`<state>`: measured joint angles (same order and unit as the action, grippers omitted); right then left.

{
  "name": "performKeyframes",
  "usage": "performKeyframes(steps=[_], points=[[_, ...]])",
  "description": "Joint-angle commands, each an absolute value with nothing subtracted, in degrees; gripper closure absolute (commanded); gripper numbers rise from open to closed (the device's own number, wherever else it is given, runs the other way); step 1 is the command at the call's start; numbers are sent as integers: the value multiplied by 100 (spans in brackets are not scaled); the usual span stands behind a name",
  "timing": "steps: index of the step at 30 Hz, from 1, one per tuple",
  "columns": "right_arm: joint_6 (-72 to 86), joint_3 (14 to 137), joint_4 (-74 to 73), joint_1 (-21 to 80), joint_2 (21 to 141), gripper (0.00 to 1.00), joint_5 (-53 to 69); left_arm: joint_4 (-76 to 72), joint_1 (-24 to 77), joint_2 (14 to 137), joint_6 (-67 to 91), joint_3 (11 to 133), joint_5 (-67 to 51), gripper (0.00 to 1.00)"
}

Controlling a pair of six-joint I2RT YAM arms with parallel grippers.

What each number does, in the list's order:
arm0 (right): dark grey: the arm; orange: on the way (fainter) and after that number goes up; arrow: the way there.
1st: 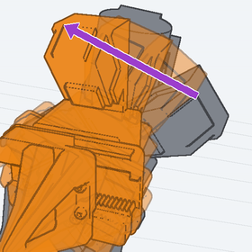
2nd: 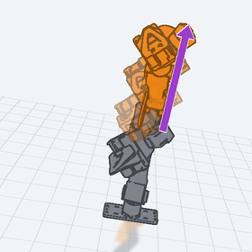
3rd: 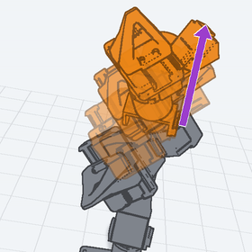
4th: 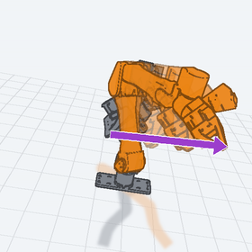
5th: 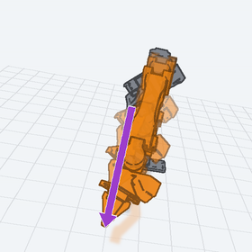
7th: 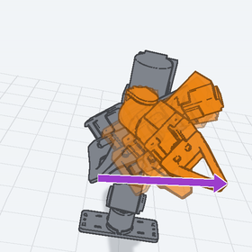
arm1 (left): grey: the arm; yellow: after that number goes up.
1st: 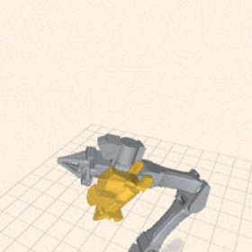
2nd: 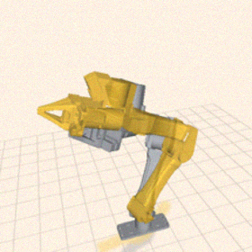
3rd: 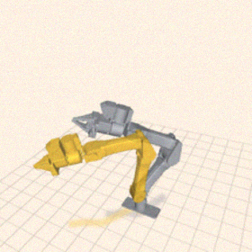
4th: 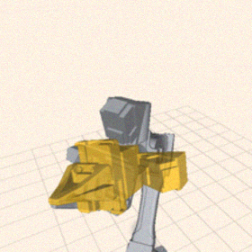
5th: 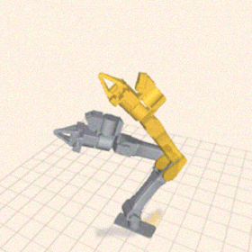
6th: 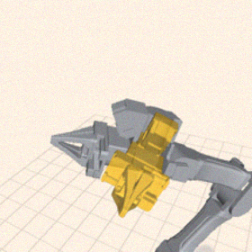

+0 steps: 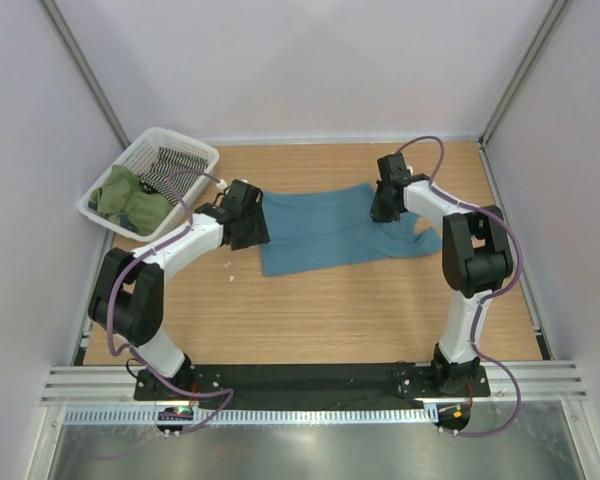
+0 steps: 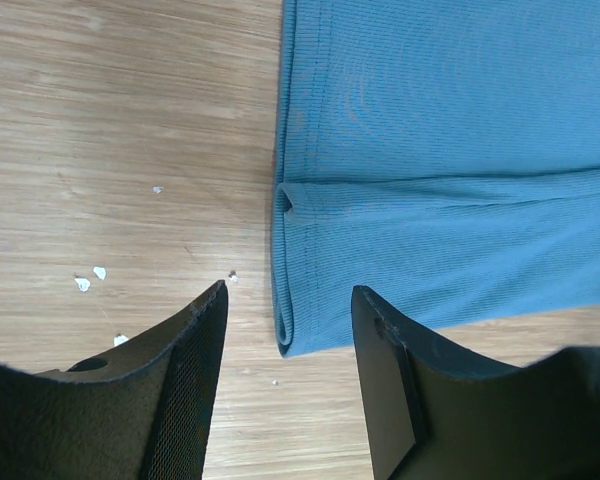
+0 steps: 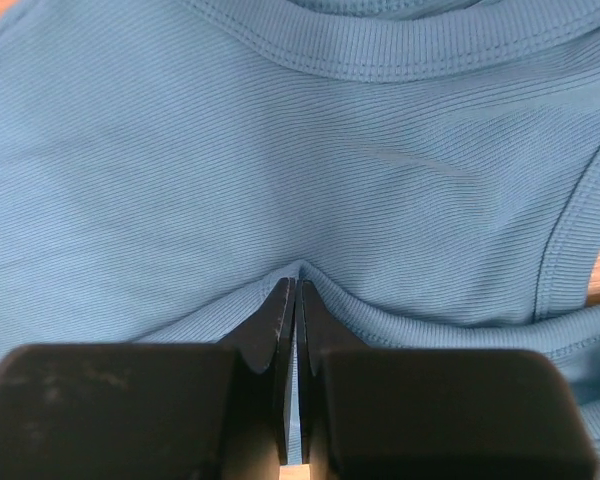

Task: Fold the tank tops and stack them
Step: Fold the tank top

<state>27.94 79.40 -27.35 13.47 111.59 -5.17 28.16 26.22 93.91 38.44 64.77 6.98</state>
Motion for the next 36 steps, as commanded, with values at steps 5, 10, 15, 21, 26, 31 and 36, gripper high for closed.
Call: performKeyframes(steps=[5, 10, 15, 21, 26, 31, 36], points=[[2821, 8174, -2672, 1336, 11259, 72, -685, 2690, 2645, 9132, 3920, 6153, 475, 46], [2821, 8051, -2654, 1318, 11004, 63, -738, 2558, 2707, 9017, 4016, 5810, 255, 48], [2760, 7893, -2751, 1318, 10531, 56, -817, 2382, 2777, 9140, 4131, 5652, 36, 53], [2681, 7533, -2821, 1318, 10011, 53, -914, 2101, 2856, 9395, 4227, 5572, -263, 61], [2646, 7313, -2821, 1318, 9642, 53, -853, 1917, 2856, 9580, 4254, 5467, -229, 86], [2584, 7146, -2847, 1327, 9484, 53, -861, 1889, 2848, 9361, 4237, 5168, -246, 100], [2540, 7259, -2856, 1318, 9527, 53, -817, 2083, 2848, 8895, 4210, 4800, -255, 100]])
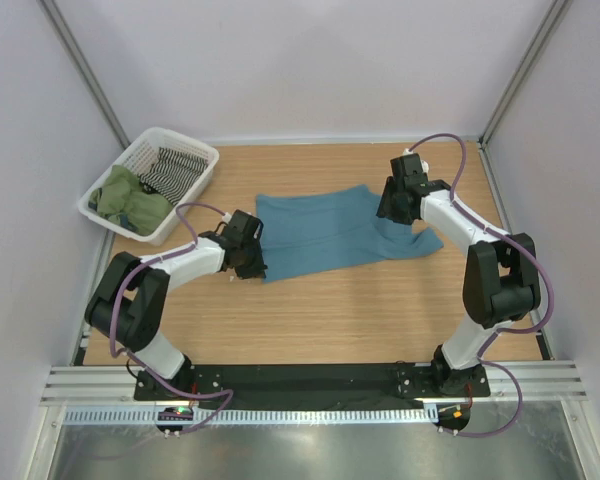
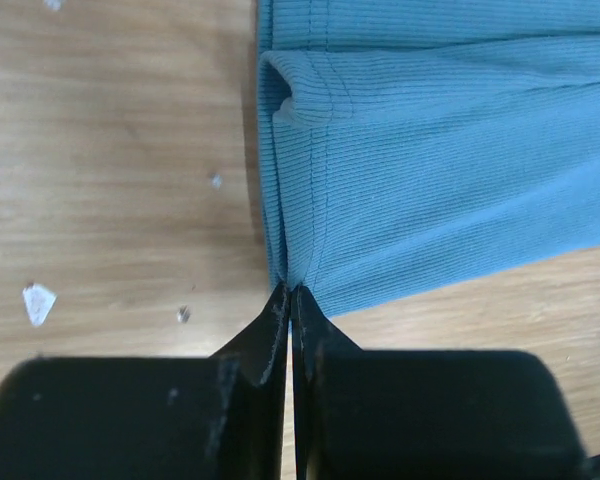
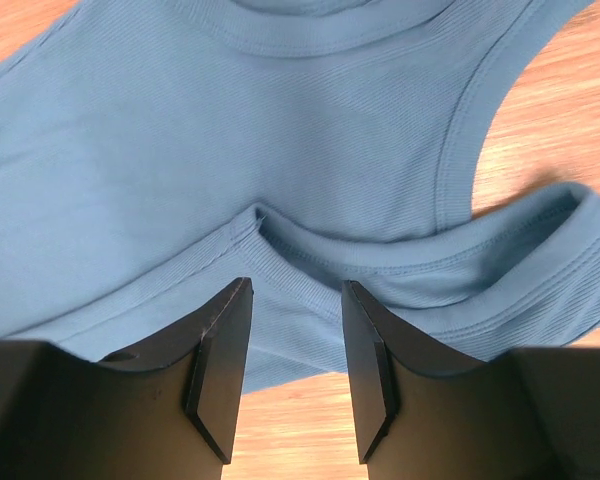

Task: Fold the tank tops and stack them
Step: Fold the tank top

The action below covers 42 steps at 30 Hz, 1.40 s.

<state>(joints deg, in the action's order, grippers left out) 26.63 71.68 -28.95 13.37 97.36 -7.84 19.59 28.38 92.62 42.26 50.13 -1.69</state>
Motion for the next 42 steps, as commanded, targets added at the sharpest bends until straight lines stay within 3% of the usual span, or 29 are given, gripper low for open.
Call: performKeyframes(steps=[1, 8, 10, 13, 15, 26, 42], points=[[2549, 7286, -2865, 1327, 9545, 53, -800, 2144, 2848, 8738, 4210, 4747, -307, 100], [2505, 7558, -2821, 1336, 9764, 53, -467, 2487, 2848, 8008, 4184, 4298, -63, 99], [2479, 7629, -2804, 1345, 9826, 53, -352, 2688, 2848, 7911, 4149, 4289, 208, 85], [2400, 7804, -2760, 1362, 9957, 52, -132, 2961, 2848, 7744, 4122, 4403, 667, 42], [2347, 8024, -2725, 1362, 10080, 52, -79, 3084, 2804, 7638, 4105, 4552, 913, 34], [2153, 10026, -3252, 1371, 11759, 55, 439, 2726, 1934, 8542, 3841, 6194, 993, 34], [2083, 11232, -3340, 1380, 13051, 52, 624, 2259, 1538, 10915, 3630, 8156, 835, 38]])
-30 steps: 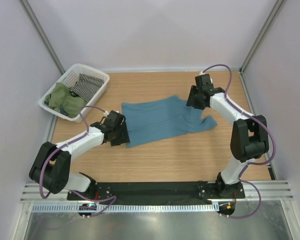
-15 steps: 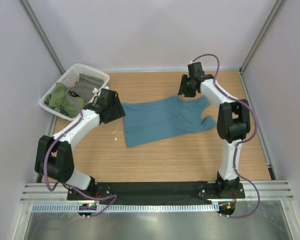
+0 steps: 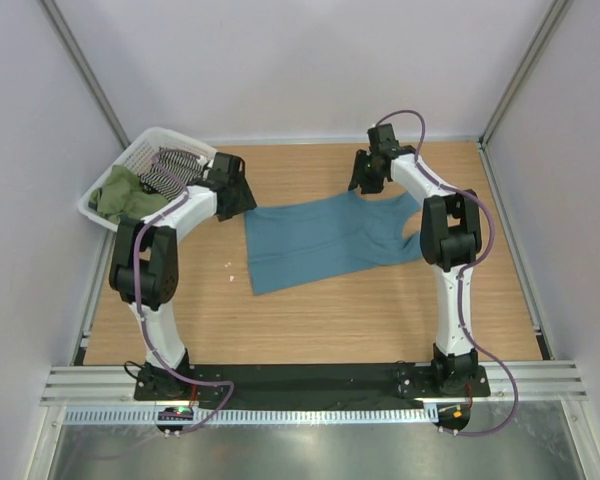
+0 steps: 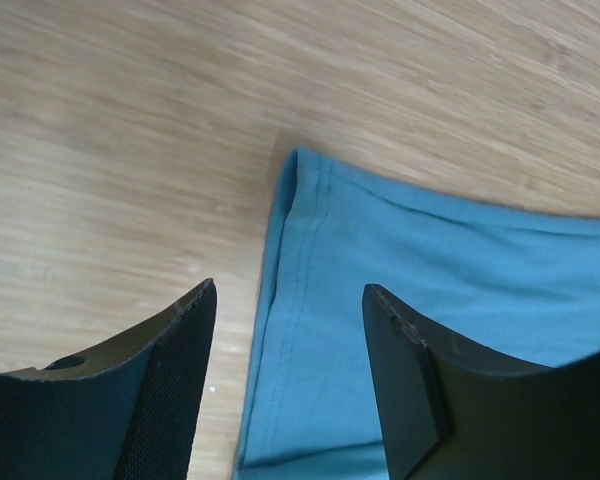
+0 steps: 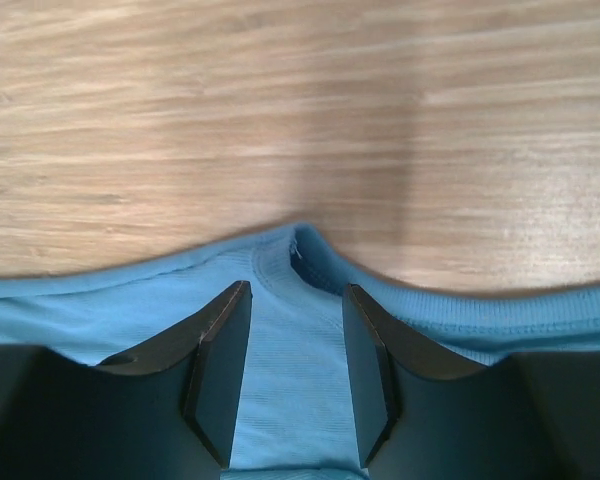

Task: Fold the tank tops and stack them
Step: Fold the tank top

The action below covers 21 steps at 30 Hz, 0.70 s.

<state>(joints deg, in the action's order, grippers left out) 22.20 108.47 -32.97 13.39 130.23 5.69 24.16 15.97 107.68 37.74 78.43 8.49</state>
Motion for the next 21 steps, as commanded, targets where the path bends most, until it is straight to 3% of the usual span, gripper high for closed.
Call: performKeyframes(steps=[1, 8, 18, 20, 21], points=[[2066, 11259, -3331, 1389, 13104, 53, 615, 2285, 1538, 11073, 3604, 8287, 835, 39], [2083, 11417, -3234, 1389, 13385, 60, 747, 2417, 1485, 11522, 3507, 8745, 809, 41], [2074, 11549, -2892, 1424, 13465, 64, 984, 2479, 1354, 11856, 3472, 9087, 782, 42], [2074, 11636, -2909, 1415, 13544, 70, 1054, 2514, 1336, 11926, 3463, 9132, 782, 42], [2066, 11663, -2927, 1415, 13561, 79, 1072, 2514, 1336, 11935, 3454, 9158, 774, 43]])
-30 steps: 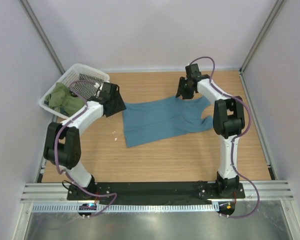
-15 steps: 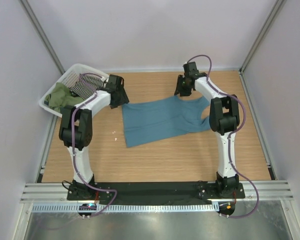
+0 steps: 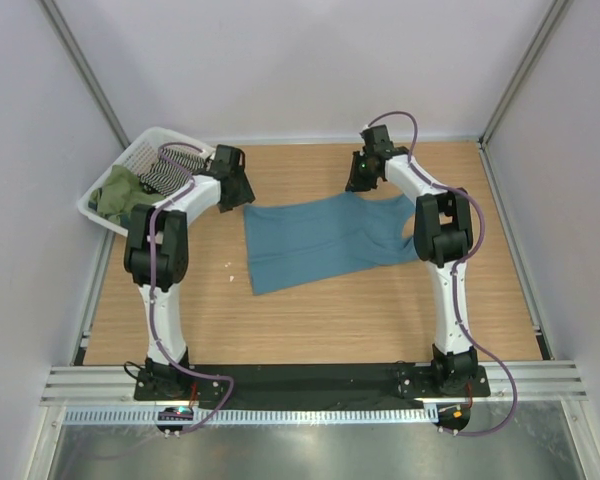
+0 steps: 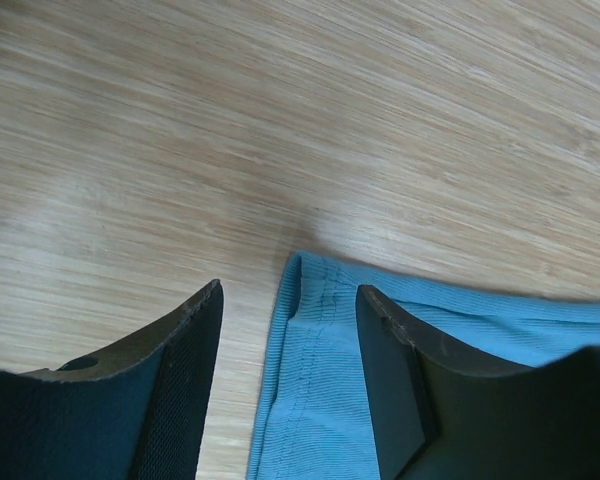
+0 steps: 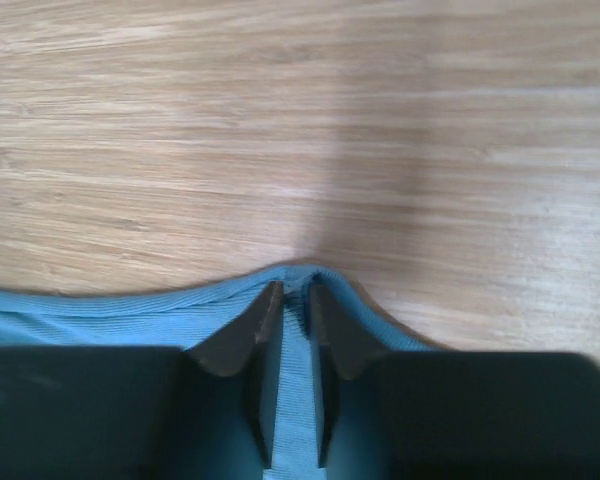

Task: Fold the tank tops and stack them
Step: Fold the tank top

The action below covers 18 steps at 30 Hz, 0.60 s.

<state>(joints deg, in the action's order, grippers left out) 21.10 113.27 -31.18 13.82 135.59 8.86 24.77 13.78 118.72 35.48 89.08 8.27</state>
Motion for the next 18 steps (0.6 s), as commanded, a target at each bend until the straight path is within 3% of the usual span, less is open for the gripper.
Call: performKeyframes(steps=[1, 3, 12, 15, 17, 18], points=[[2074, 11654, -2918, 1415, 13579, 83, 1090, 2514, 1336, 11953, 3445, 9167, 773, 43], [2083, 11628, -2909, 1424, 13553, 95, 1081, 2514, 1327, 11997, 3445, 9176, 747, 45], [2109, 11172, -2515, 1415, 13245, 99, 756, 2549, 1336, 12295, 3463, 9404, 694, 44], [2127, 11005, -2374, 1424, 13149, 99, 791, 2575, 1327, 12427, 3472, 9544, 668, 48], [2127, 10978, -2356, 1415, 13140, 99, 747, 2584, 1327, 12489, 3480, 9624, 642, 64], [2118, 10969, -2355, 1415, 13122, 99, 730, 2593, 1327, 12507, 3480, 9676, 633, 77]])
